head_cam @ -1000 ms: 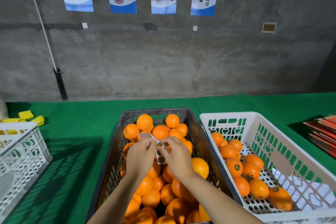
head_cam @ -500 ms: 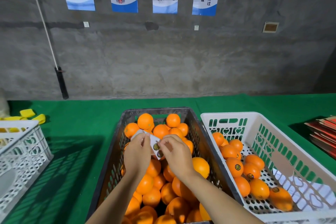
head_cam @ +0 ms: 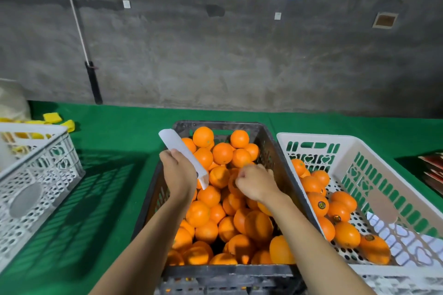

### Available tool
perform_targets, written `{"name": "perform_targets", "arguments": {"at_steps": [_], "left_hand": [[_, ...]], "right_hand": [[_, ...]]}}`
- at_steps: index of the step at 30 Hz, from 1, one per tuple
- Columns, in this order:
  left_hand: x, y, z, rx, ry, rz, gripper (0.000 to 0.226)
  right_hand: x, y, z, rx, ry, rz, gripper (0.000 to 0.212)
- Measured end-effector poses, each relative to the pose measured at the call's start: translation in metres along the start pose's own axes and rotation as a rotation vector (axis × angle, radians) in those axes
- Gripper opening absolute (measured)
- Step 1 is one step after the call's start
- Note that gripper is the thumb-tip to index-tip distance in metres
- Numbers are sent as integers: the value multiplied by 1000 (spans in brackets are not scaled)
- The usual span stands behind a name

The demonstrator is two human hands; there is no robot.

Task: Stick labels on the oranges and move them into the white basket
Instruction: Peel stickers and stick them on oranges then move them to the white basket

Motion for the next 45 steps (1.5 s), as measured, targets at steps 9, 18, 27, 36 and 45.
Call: {"name": "perform_targets", "arguments": {"at_steps": [9,18,27,36,45], "left_hand": [[-4,-5,1,-89,-8,-55,22],[-7,-10,-2,-157,7,-69,20],[-7,-13,1,-178,-14,-143,26],[-10,-13,0,-179,-9,-175,27],[-14,-16,-1,-257,-31,-196,29]], "right_hand": [[34,35,-11,-394,-157,125,27],[36,61,-4,-630,-161,170,18],[46,61,5,-532,-26,82,12],[57,35,14,-531,-115,460,85],[65,36,34,158,132,-205,55]]}}
Point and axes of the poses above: each hand's wrist, its own z-axis away from the middle knuckle, its own y-axis out of the back of the hand, x = y × z, the point moved 2 cm from there along -z, towards the middle knuckle, and after that the axes turned 12 degrees about -x, right-handed, at the moved point
